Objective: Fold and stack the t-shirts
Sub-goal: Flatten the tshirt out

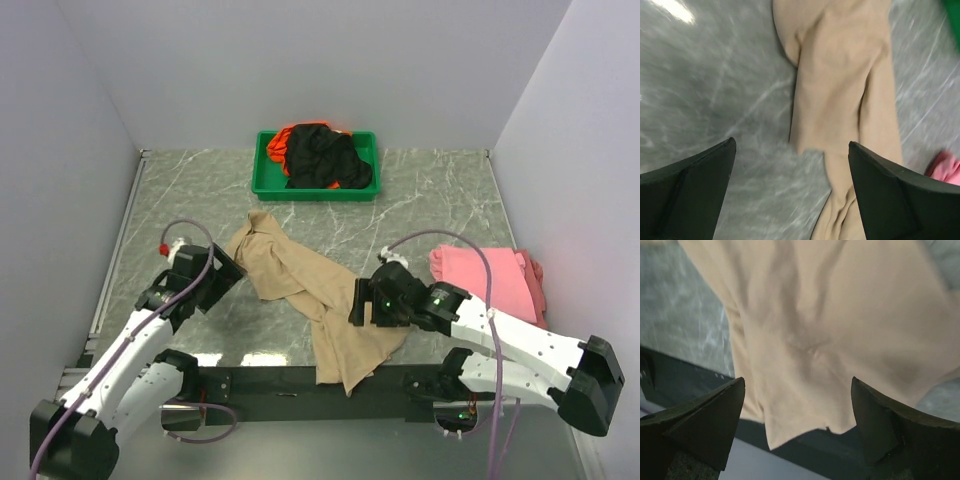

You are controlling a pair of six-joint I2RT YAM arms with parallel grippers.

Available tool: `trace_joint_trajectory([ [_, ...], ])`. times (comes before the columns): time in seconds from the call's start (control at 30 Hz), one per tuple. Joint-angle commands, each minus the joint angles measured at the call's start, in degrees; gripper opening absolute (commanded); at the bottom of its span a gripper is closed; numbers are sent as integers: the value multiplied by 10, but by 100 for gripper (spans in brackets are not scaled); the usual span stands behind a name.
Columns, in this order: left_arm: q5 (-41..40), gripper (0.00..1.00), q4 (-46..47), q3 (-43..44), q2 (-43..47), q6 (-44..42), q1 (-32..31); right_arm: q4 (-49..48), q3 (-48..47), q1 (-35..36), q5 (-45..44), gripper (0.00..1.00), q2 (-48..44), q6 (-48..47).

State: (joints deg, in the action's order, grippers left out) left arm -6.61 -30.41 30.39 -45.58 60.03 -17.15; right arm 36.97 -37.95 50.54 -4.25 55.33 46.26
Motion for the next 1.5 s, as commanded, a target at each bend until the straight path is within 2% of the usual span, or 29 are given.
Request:
trace_joint_trajectory([
  [0.0, 105, 99, 67, -27, -13, -20, -24, -26, 36, 25, 40, 92, 11, 60],
  [0.13, 115, 99, 108, -45, -53, -10, -51, -84, 58, 26, 62, 92, 74, 58],
  [0.23, 112, 99, 119, -47, -78, -5, -64, -74, 32, -4, 23, 92, 140, 42],
  [0.43, 97, 99, 126, -42, -100, -5, -75, -102, -4, -148, -4, 90, 240, -3],
  [0.57, 92, 99, 126, -37, -109, -6, -81, -111, -78, -177, -78, 90, 287, -41],
  [0.63, 96, 99, 132, -37, -117, -4, -84, -84, -134, -180, -109, 90, 300, -48],
  [0.73, 83, 97, 136, -38, -129, 5, -97, -45, -172, -180, -141, 91, 270, -66],
  [0.9, 68, 90, 160, -39, -164, 27, -108, -32, -128, -180, -109, 92, 149, -79],
  [1.07, 9, 70, 154, -14, -201, 59, -110, -27, -43, -177, -31, 92, 48, -72],
  [1.17, 2, 61, 160, -2, -223, 53, -110, -2, 2, -168, 7, 92, -6, -56],
  [1.3, 27, 51, 191, 3, -266, 45, -112, 63, 27, -94, 8, 93, -55, -18],
  [1.4, 41, 40, 209, 2, -308, 43, -114, 61, 47, -62, 24, 92, -57, 15],
  [1.43, 43, 28, 213, 1, -313, 42, -114, 59, 53, -50, 24, 92, -53, 29],
  [1.47, 47, 21, 214, 1, -318, 42, -115, 57, 57, -47, 23, 92, -51, 35],
])
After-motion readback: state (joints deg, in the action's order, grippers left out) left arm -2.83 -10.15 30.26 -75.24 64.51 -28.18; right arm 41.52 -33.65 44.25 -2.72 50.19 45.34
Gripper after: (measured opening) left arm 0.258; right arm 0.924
